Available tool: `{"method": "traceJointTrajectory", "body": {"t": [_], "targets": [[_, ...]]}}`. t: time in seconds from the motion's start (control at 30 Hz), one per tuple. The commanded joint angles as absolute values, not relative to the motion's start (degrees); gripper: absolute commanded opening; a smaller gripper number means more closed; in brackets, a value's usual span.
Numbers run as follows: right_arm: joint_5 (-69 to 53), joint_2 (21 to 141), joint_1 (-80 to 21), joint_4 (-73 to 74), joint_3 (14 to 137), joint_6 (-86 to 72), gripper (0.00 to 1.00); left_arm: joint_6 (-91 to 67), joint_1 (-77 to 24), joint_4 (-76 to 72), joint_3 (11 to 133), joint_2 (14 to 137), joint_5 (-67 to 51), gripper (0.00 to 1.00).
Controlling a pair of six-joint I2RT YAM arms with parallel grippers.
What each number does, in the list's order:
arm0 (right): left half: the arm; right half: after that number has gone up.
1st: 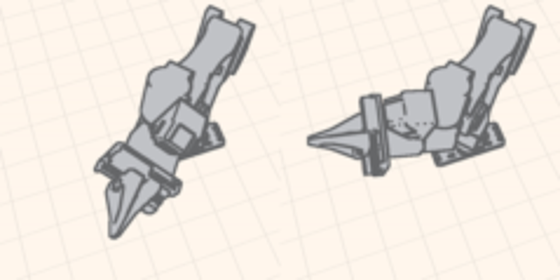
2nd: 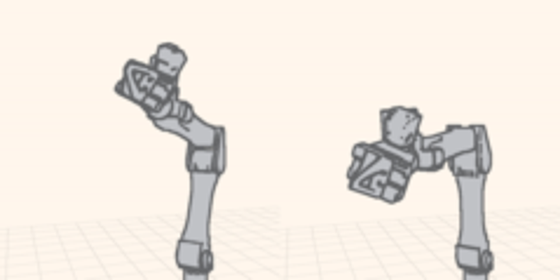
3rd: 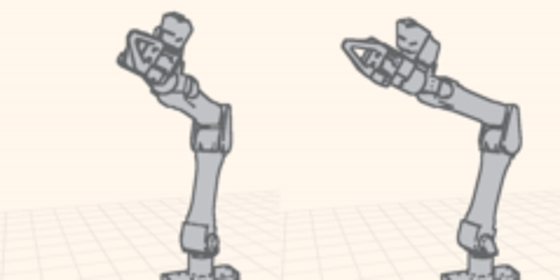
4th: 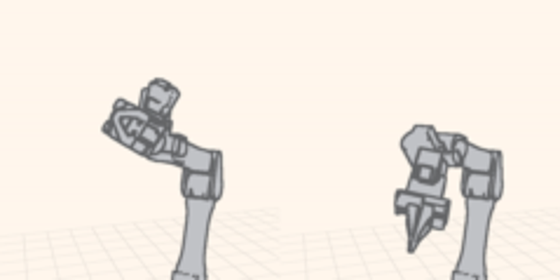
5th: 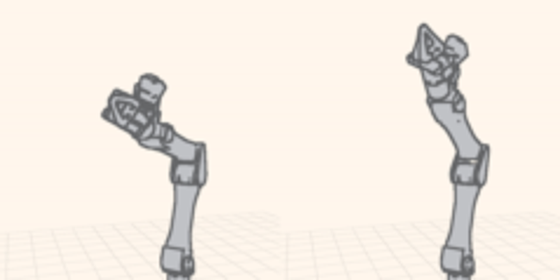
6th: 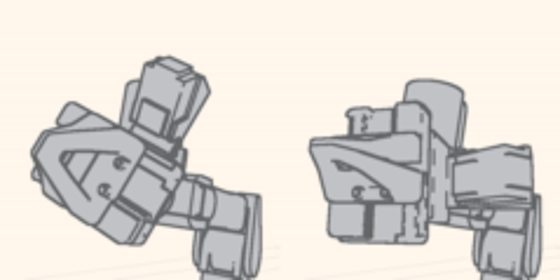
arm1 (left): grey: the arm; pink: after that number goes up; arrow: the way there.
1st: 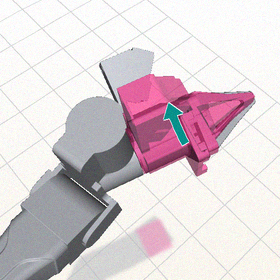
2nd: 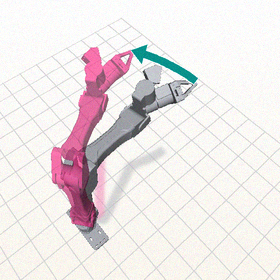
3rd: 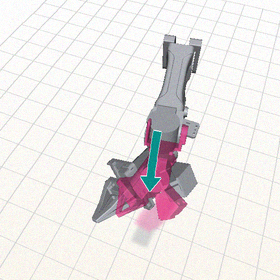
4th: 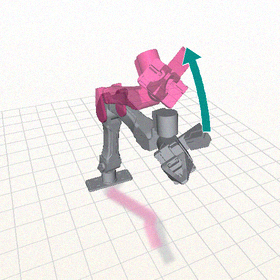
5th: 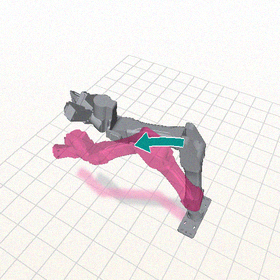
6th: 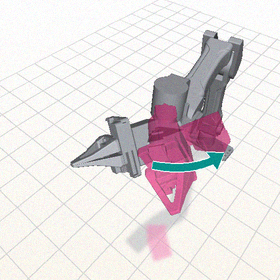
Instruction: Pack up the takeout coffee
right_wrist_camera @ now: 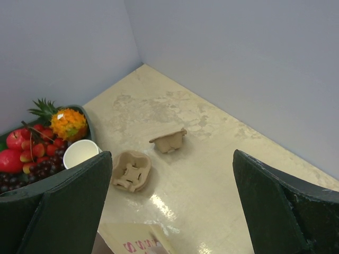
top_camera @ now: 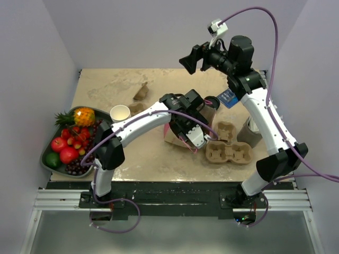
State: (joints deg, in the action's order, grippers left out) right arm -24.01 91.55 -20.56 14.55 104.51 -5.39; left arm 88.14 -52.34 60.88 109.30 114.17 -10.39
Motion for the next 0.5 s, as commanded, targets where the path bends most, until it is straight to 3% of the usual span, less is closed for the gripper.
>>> {"method": "traceJointTrajectory", "body": {"t": [0.0,0.17,0.47], "targets": [[-25.1,91.6,-20.1,11.5,104.9,-6.4,0.99,91.3,-52.7,62.8,109.2,117.6,-4.5,0.65],[-25.0,91.3,-20.0,11.6,104.6,-6.3,0.99,90.7,-52.8,63.5,110.8,117.5,-4.1,0.68],[-24.6,92.8,-18.6,13.5,106.9,-4.7,0.99,81.4,-47.6,58.9,116.6,115.0,-13.9,0.62]]}}
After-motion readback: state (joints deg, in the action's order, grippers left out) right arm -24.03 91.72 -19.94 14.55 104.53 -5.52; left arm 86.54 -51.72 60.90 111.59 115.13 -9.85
